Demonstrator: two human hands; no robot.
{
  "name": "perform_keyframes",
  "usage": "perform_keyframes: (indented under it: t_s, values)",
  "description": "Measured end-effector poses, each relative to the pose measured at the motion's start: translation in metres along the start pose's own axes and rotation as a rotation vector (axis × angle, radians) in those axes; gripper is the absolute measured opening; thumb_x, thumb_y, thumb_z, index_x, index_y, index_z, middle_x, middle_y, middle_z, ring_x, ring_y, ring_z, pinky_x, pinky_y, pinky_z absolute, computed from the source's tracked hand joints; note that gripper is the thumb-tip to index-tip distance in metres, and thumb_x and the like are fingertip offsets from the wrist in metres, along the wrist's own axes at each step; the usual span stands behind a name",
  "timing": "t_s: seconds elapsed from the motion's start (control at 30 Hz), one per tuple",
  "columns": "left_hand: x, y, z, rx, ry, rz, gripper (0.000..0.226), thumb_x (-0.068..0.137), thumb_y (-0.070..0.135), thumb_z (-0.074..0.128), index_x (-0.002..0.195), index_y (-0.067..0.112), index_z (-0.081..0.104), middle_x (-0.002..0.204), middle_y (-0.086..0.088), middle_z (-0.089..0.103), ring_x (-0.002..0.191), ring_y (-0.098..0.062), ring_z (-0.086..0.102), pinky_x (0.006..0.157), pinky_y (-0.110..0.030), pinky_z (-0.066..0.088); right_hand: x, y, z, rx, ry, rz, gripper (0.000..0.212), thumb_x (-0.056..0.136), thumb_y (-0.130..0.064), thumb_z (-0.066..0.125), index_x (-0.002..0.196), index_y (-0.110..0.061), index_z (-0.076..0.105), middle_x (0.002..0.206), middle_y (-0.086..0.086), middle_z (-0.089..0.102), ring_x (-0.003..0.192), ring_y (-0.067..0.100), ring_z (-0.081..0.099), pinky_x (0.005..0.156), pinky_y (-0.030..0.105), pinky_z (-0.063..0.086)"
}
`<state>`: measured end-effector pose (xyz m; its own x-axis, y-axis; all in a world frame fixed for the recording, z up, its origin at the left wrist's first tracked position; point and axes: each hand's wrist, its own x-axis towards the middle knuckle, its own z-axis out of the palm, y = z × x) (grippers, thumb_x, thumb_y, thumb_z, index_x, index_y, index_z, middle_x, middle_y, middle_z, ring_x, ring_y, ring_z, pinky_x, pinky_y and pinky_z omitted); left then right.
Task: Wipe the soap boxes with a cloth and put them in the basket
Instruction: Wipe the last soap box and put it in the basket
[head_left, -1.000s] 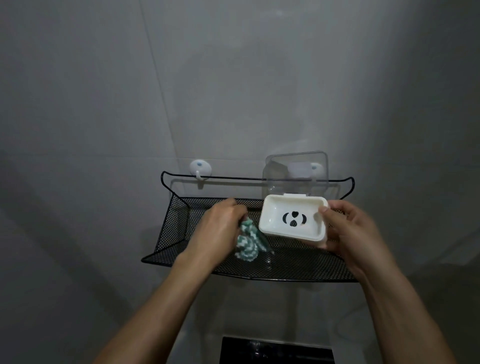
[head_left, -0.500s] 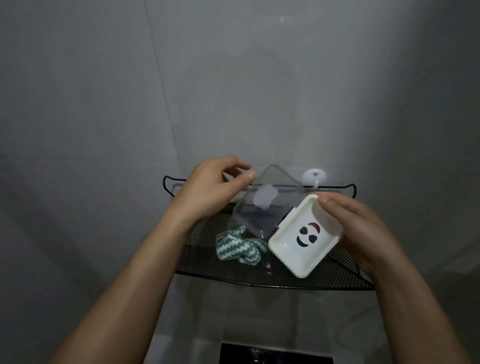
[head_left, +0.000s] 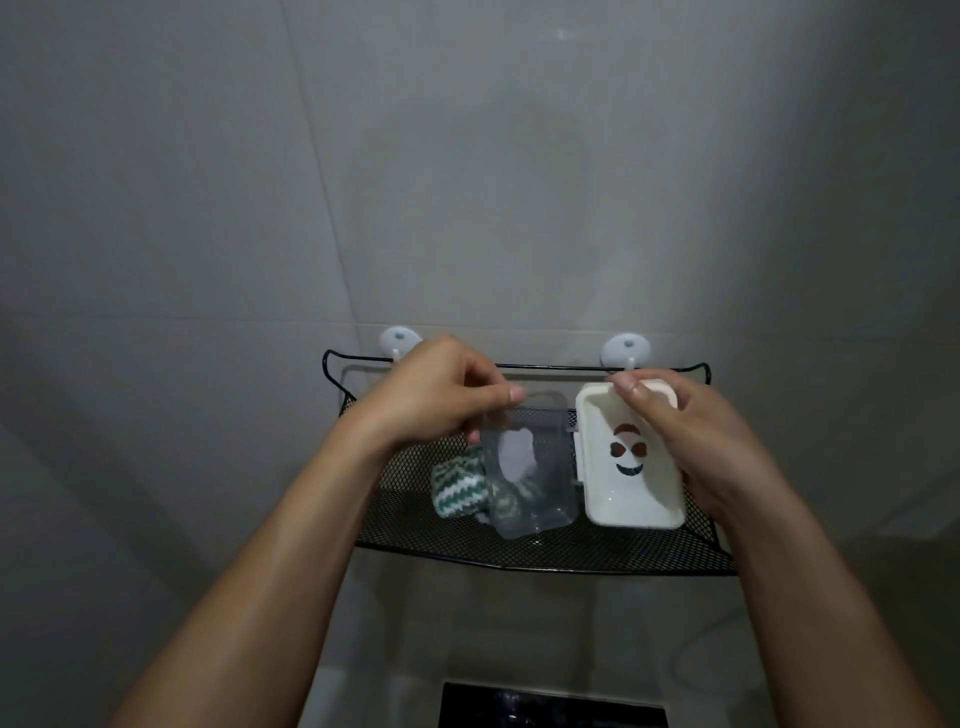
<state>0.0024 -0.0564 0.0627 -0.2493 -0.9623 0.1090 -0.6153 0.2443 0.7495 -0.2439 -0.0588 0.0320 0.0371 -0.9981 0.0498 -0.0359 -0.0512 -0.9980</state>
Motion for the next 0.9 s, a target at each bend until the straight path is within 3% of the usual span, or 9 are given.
perform_keyframes:
  t_s: [0.13,0.3,0.47,0.67,0.73,0.83,0.9]
  values:
    - [-0.003,-0.018,0.003,-0.144,0.101,-0.032,0.026,0.095,0.029,0.064,0.08,0.009,0.074,0.071,-0.005,0.075,0.048,-0.013,0.061,0.048,-0.023,0.048,-0.003,0.001,-0.007,0.023,0.035,0.025,0.058,0.064,-0.055,0.072,0.111,-0.021,0.07,0.095,0.003,0.076,0.081,0.019,0.074,0.067,0.034,0.058]
    - [-0.015,-0.041,0.012,-0.486,0.183,-0.137,0.024,0.099,0.02,0.057,0.089,0.001,0.069,0.079,-0.016,0.075,0.053,-0.018,0.065,0.048,-0.024,0.051,-0.008,0.018,-0.014,0.204,0.049,0.147,0.031,0.085,-0.034,0.07,0.106,-0.013,0.068,0.106,0.013,0.075,0.097,0.024,0.073,0.088,0.042,0.058]
    - [-0.025,-0.039,0.035,-0.701,0.095,-0.253,0.024,0.102,0.015,0.048,0.098,-0.004,0.062,0.083,-0.02,0.072,0.061,-0.024,0.066,0.053,-0.025,0.054,-0.016,0.025,0.005,0.399,-0.18,0.249,0.042,0.086,-0.028,0.063,0.12,-0.003,0.063,0.112,0.022,0.072,0.104,0.034,0.071,0.081,0.044,0.061]
    - [-0.029,-0.029,0.044,-0.754,0.042,-0.266,0.025,0.103,0.009,0.045,0.1,-0.011,0.06,0.081,-0.025,0.067,0.061,-0.026,0.065,0.054,-0.027,0.056,-0.014,0.029,0.008,0.505,-0.153,0.257,0.027,0.101,-0.01,0.047,0.119,0.005,0.06,0.113,0.024,0.071,0.102,0.038,0.071,0.072,0.044,0.062]
    - [-0.03,-0.031,0.038,-0.643,0.053,-0.243,0.027,0.103,0.012,0.046,0.1,-0.007,0.065,0.084,-0.019,0.071,0.065,-0.023,0.066,0.057,-0.027,0.055,-0.013,0.03,0.005,0.505,-0.138,0.257,0.026,0.102,-0.01,0.047,0.118,0.004,0.061,0.114,0.023,0.071,0.101,0.036,0.072,0.071,0.043,0.062]
    - [-0.026,-0.042,0.028,0.076,0.111,-0.14,0.018,0.097,0.02,0.06,0.11,0.017,0.071,0.101,0.003,0.073,0.088,-0.01,0.066,0.08,-0.03,0.053,-0.012,0.03,-0.003,0.499,-0.101,0.247,0.025,0.101,-0.011,0.048,0.12,0.003,0.058,0.115,0.021,0.071,0.103,0.036,0.071,0.072,0.044,0.062]
    - [-0.022,-0.045,0.027,0.412,-0.037,-0.112,0.029,0.093,0.024,0.063,0.122,0.028,0.066,0.116,0.008,0.067,0.099,-0.008,0.061,0.088,-0.028,0.048,-0.011,0.03,-0.007,0.486,-0.079,0.236,0.026,0.101,-0.011,0.048,0.12,0.002,0.058,0.115,0.02,0.072,0.103,0.035,0.071,0.073,0.045,0.062]
